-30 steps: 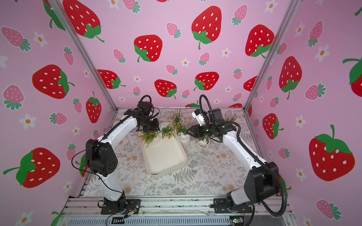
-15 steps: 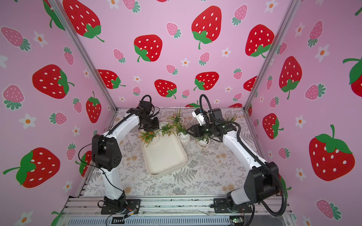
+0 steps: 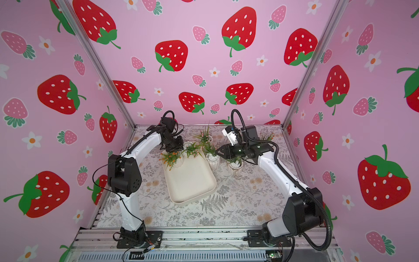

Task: Put the potted gypsophila into the storage box
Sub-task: Place the baby's breath potted plant at the storage box.

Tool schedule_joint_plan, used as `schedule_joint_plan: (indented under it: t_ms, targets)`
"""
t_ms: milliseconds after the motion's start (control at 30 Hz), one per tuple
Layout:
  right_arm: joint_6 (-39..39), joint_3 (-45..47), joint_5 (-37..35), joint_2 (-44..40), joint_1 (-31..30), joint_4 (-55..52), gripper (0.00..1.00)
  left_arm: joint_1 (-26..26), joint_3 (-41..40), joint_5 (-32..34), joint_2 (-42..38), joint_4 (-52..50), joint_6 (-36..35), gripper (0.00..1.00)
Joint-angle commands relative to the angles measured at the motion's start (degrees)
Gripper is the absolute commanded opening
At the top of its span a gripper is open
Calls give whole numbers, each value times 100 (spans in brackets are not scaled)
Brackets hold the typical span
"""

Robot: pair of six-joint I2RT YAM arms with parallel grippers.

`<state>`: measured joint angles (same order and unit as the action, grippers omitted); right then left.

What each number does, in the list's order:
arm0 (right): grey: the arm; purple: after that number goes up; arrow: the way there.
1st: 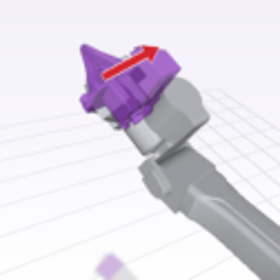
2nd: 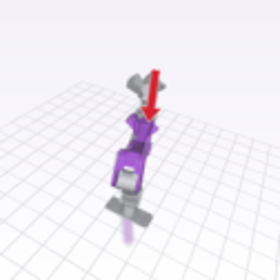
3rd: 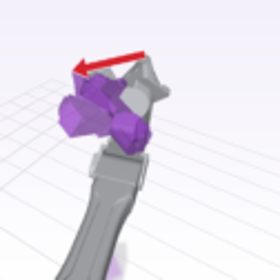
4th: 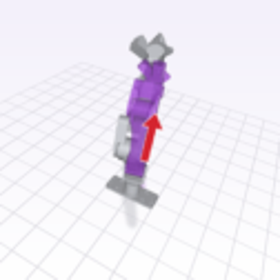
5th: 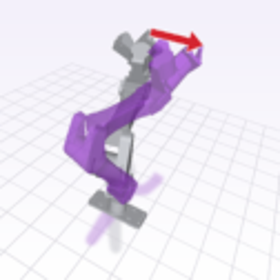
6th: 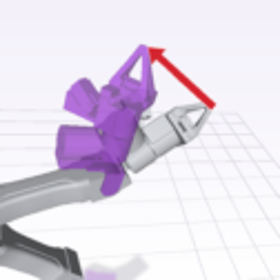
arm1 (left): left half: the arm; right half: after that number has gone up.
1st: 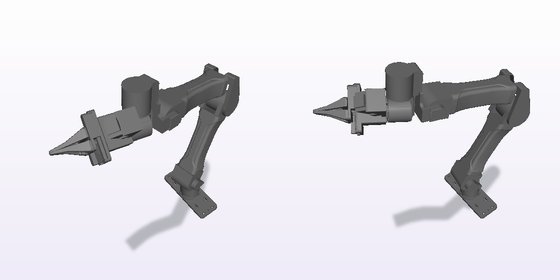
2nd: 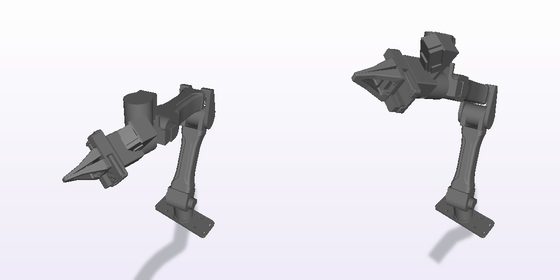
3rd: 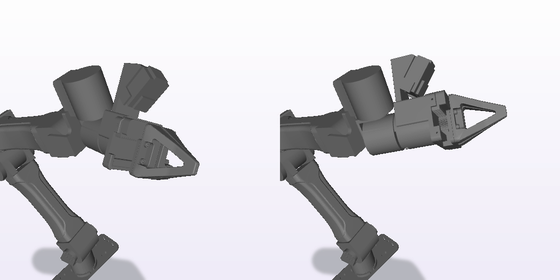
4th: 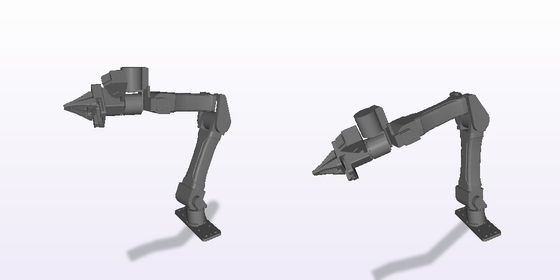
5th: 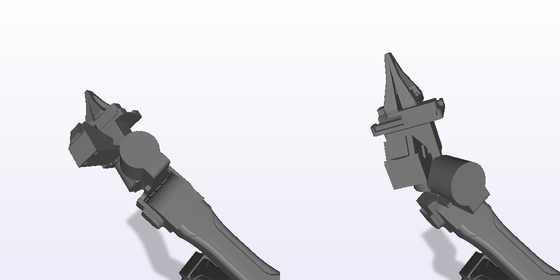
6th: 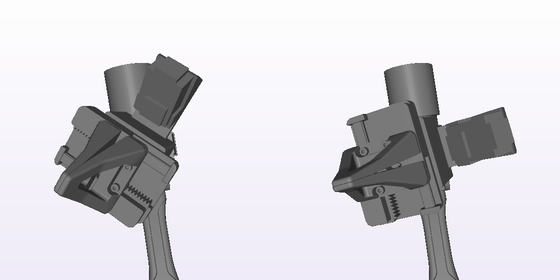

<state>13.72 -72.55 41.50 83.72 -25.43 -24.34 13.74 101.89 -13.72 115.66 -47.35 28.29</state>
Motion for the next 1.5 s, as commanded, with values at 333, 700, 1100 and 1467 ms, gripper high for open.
schedule_joint_plan:
  t_ms: [333,700,1100,1467]
  targets:
    - [0,81,139,-84,29,96,46,-55,513,-199,190,152,-88,5]
    - [-9,71,140,-56,36,98,46,-27,948,-312,566,53,-104,5]
    - [-10,59,148,-27,73,87,46,-12,1367,-272,1009,-302,-247,26]
    - [6,58,18,-40,95,65,46,-36,1494,-494,645,-288,-454,44]
